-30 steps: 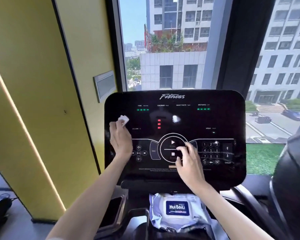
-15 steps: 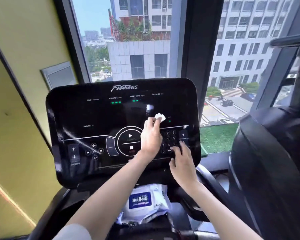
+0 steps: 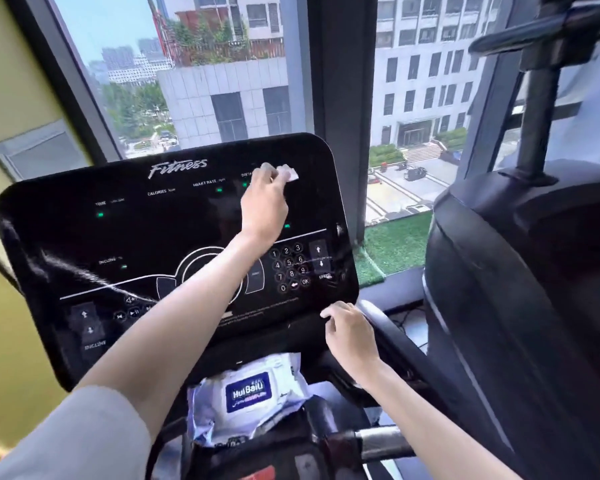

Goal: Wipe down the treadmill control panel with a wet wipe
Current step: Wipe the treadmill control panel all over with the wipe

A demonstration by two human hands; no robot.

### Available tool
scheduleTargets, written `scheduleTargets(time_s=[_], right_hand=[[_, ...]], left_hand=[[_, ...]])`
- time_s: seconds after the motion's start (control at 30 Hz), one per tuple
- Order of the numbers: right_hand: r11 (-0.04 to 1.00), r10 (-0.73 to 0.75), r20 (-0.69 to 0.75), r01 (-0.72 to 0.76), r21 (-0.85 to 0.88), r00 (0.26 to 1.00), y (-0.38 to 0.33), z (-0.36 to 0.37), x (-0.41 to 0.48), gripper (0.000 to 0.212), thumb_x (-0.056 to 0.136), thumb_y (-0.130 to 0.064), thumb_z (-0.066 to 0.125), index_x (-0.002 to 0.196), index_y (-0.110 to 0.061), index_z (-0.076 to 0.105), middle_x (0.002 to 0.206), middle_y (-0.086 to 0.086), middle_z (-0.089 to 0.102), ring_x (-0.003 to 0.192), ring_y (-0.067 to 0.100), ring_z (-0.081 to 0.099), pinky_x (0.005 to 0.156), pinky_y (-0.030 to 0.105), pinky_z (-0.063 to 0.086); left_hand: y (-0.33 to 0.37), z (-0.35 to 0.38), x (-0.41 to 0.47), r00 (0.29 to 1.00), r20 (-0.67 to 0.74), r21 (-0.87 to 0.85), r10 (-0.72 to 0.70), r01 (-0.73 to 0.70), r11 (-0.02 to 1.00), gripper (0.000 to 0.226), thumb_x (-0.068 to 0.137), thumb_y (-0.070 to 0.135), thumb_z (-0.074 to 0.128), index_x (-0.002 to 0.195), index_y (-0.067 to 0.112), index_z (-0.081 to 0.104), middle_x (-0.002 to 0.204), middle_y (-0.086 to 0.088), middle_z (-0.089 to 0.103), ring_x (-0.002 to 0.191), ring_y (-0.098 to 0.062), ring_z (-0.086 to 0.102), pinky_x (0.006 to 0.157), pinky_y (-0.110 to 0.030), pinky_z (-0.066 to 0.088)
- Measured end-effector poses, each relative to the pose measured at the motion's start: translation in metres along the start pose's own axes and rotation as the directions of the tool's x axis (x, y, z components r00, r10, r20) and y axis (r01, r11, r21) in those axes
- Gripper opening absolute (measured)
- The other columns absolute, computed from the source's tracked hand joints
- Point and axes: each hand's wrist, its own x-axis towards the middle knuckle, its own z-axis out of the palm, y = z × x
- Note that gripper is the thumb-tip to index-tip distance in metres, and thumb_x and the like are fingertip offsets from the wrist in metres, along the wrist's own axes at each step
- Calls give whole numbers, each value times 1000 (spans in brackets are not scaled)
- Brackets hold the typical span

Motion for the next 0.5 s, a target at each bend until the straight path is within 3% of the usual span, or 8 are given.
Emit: scheduleTargets(time_s=[0.07, 0.17, 0.3, 0.43, 0.5], right_hand=[[1000, -17, 11, 17, -3, 1000, 0, 0, -4, 34, 78, 2, 51, 107, -9, 67, 101, 1, 67, 98, 22, 58, 81, 31, 46], [999, -39, 16, 39, -21, 999, 1, 2, -7, 37, 77, 3, 52, 109, -8, 67, 107, 2, 65, 102, 23, 57, 83, 33, 47], [998, -12, 15, 13, -67, 1000, -2, 8, -15, 31, 79, 3, 53, 105, -5, 68, 115, 4, 63, 108, 23, 55, 88, 32, 45], [996, 2, -60, -7, -90, 998, -7, 15, -19, 25, 70, 9, 59, 88, -4, 70, 106, 8, 65, 97, 28, 60, 83, 36, 49], [996, -15, -86, 7, -94, 996, -14, 20, -20, 23, 64, 11, 62, 78, -6, 68, 103, 9, 66, 93, 29, 61, 83, 37, 49]], left_hand=[[7, 16, -14, 985, 126, 84, 116, -127, 988, 45, 59, -13, 66, 99, 8, 65, 89, -10, 56, 82, -28, 54, 43, -26, 40], [20, 28, -42, 926, 268, 54, 265, -289, 956, 48, 52, -13, 69, 95, 9, 66, 87, -7, 58, 78, -25, 55, 40, -22, 31], [19, 36, -88, 734, 403, -85, 546, -564, 821, 40, 46, -7, 70, 80, 13, 67, 81, -5, 59, 74, -24, 58, 47, -24, 41], [2, 32, -120, 566, 485, -261, 667, -634, 728, 36, 51, -10, 71, 75, 16, 71, 76, -3, 57, 73, -23, 58, 55, -28, 47], [-12, 22, -126, 538, 500, -297, 679, -630, 718, 37, 55, -11, 70, 80, 15, 71, 78, -4, 57, 75, -25, 57, 58, -30, 49]])
